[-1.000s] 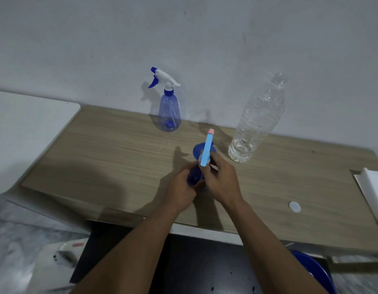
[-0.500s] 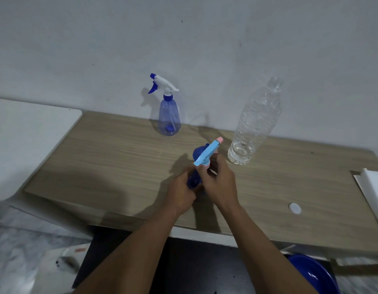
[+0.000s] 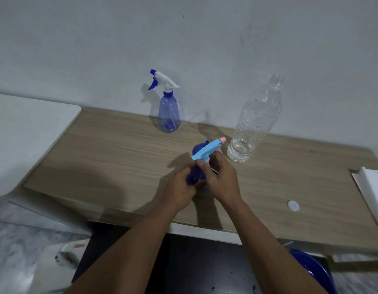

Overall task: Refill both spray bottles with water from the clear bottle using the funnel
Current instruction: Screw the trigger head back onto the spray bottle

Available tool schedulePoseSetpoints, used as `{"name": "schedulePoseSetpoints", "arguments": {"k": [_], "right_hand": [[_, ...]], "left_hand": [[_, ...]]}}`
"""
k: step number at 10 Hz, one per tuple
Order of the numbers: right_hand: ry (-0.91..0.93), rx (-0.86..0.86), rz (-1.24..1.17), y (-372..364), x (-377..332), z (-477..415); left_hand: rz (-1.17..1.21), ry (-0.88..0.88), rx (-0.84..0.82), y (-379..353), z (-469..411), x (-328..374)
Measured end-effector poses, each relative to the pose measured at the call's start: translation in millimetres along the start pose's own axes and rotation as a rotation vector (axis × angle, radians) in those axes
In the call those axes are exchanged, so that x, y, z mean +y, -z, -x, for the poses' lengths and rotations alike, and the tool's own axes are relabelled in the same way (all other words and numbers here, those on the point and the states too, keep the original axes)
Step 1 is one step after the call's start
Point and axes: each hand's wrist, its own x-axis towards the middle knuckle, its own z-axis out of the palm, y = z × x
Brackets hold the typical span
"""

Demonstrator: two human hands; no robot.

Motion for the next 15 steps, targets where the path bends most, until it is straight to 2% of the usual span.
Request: {"name": "schedulePoseSetpoints", "arguments": {"k": [2, 4, 5, 6, 8, 9, 10, 11, 12, 13, 15], "right_hand": [[-0.035, 0.066, -0.047, -5, 0, 4], [0.028, 0.009, 0.033, -4, 4, 3], [0.031, 0.048, 0.088, -10, 6, 3], [-0.012, 0.115, 0.111, -19, 6, 6], [-0.010, 0.224, 0.087, -31, 1, 13], [-0.061, 0.298, -0.054, -32, -3, 19], [-0.148, 0.280, -0.148, -26, -5, 11], [-0.043, 0.119, -0.113, -22, -1, 0], [0.002, 0.074, -0.061, -17, -6, -2], [-0.067, -0.005, -0.025, -13, -15, 4], [-0.108, -0.213, 0.100, -17, -38, 29]], "left_hand": [[-0.009, 0.015, -0.002, 0, 0, 1], [-0.103, -0.005, -0.091, 10, 4, 6], [-0.149, -0.048, -0.076, 11, 6, 3], [-0.167, -0.078, 0.027, 3, 10, 6], [-0.447, -0.179, 0.168, 0, 10, -2], [-0.155, -0.039, 0.192, -9, 14, -1], [-0.168, -0.019, 0.196, -15, 22, -3], [-0.278, -0.009, 0.130, -14, 27, 6], [-0.244, 0.042, 0.050, -6, 39, 13], [-0.323, 0.000, 0.173, 23, 57, 12], [-0.643, 0.117, 0.210, 101, 81, 14]]}}
